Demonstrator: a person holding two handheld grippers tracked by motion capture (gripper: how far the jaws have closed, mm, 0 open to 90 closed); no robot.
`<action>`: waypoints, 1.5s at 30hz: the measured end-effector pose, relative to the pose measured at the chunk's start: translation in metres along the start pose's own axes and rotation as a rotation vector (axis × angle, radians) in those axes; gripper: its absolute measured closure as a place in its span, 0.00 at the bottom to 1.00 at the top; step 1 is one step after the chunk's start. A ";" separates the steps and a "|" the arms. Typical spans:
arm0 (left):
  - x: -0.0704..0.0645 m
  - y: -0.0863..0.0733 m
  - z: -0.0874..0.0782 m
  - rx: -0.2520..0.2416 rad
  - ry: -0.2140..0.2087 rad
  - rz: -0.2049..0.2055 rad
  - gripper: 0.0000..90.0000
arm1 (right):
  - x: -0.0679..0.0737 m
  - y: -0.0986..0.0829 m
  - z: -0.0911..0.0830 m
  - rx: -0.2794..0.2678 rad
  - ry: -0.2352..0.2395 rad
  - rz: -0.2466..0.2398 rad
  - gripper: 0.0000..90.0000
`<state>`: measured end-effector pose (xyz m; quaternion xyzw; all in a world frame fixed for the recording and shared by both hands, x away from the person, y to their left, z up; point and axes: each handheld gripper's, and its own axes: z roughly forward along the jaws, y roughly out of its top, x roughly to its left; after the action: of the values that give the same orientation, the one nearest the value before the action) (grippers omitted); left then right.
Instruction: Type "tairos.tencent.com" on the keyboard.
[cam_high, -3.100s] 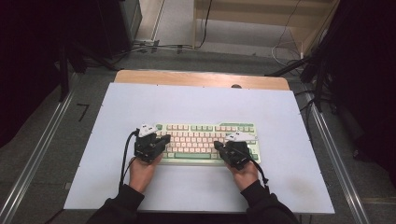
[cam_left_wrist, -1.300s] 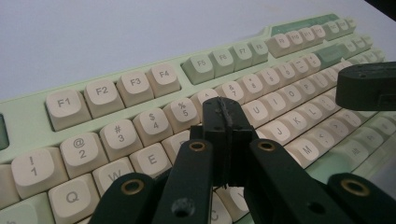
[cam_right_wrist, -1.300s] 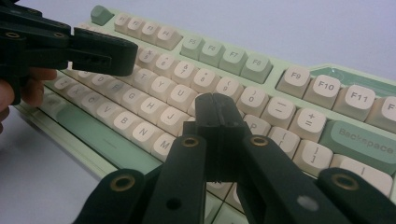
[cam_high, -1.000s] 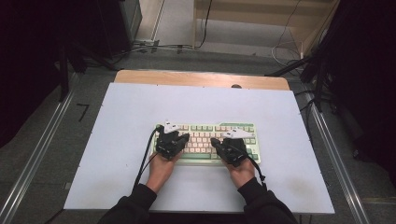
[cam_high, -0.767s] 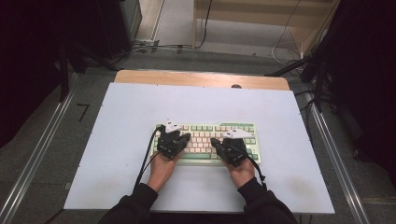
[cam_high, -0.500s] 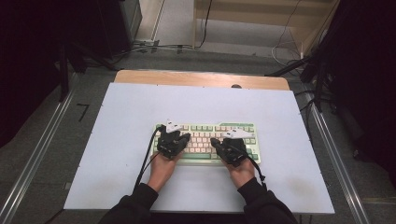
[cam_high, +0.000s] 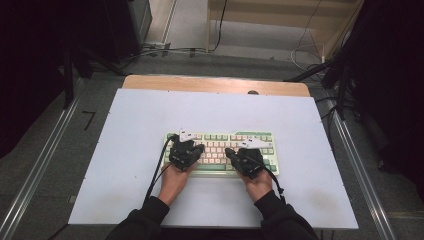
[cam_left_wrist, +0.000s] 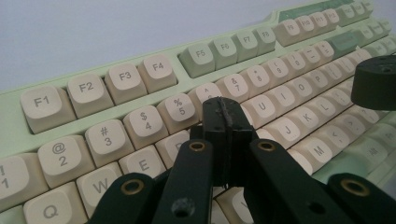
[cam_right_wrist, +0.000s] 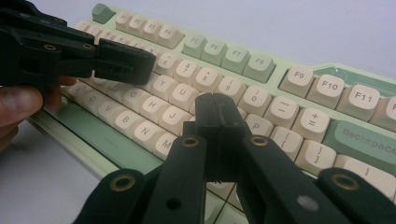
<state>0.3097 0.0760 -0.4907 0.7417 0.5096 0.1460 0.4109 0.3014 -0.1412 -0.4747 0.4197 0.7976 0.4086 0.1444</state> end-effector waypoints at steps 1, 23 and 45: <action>0.000 0.000 -0.001 -0.007 -0.002 0.002 1.00 | 0.000 0.000 0.000 0.000 0.000 0.001 0.98; 0.016 0.000 -0.026 -0.065 0.008 -0.033 1.00 | 0.000 0.000 -0.001 -0.005 0.000 0.000 0.98; 0.027 -0.006 -0.024 -0.034 0.046 -0.045 1.00 | 0.000 0.001 -0.002 -0.007 0.002 0.001 0.98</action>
<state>0.3028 0.1117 -0.4864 0.7195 0.5327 0.1624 0.4150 0.3006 -0.1419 -0.4732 0.4192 0.7961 0.4116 0.1449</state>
